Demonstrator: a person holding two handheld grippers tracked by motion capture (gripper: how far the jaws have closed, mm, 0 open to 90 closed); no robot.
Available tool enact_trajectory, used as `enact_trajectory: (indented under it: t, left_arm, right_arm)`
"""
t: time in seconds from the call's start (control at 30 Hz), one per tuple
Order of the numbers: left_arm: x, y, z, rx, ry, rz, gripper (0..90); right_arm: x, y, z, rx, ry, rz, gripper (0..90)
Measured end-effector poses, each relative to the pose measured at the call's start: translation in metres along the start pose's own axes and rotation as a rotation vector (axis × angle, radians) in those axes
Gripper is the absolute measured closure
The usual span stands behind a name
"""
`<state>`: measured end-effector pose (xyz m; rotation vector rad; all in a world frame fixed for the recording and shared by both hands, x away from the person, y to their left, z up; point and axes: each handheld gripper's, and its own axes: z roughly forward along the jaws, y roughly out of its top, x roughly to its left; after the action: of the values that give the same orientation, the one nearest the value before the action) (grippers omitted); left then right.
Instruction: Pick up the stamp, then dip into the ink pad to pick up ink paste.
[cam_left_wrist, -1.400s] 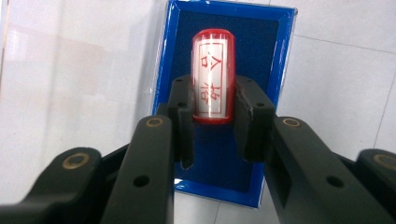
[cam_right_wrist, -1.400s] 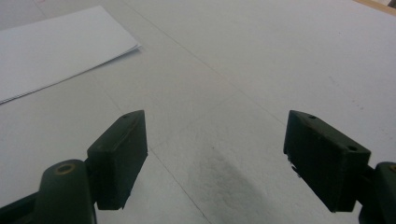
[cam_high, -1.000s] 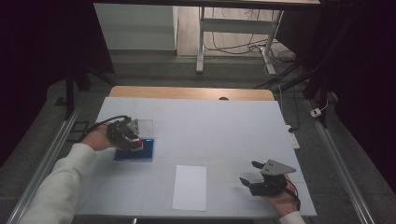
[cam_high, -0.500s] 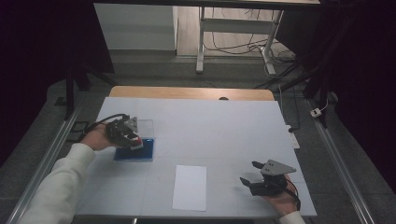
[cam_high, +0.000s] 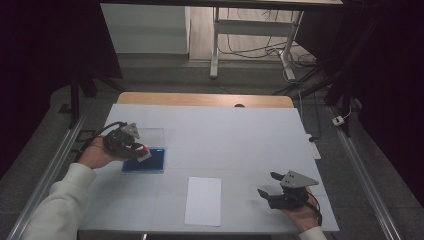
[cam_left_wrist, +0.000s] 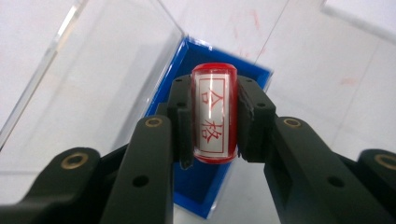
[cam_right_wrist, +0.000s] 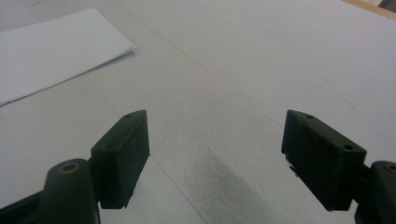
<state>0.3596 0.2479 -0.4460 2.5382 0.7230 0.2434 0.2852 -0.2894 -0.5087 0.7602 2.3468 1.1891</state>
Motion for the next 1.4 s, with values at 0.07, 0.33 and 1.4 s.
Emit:
enact_trajectory:
  t: [0.07,0.33,1.4]
  left_arm:
    - [-0.005,-0.003,-0.005,-0.026,0.015,-0.023,70.2]
    - [-0.023,-0.012,-0.018,-0.094,0.088,-0.117,70.2]
    - [-0.037,-0.014,-0.01,-0.159,0.108,-0.204,70.1]
  right_arm:
    - [0.0,0.0,0.0,-0.005,-0.005,0.003,22.7]
    - [-0.002,0.0,-0.001,-0.011,-0.012,0.02,22.6]
    - [0.0,-0.001,0.0,0.013,-0.008,0.004,23.2]
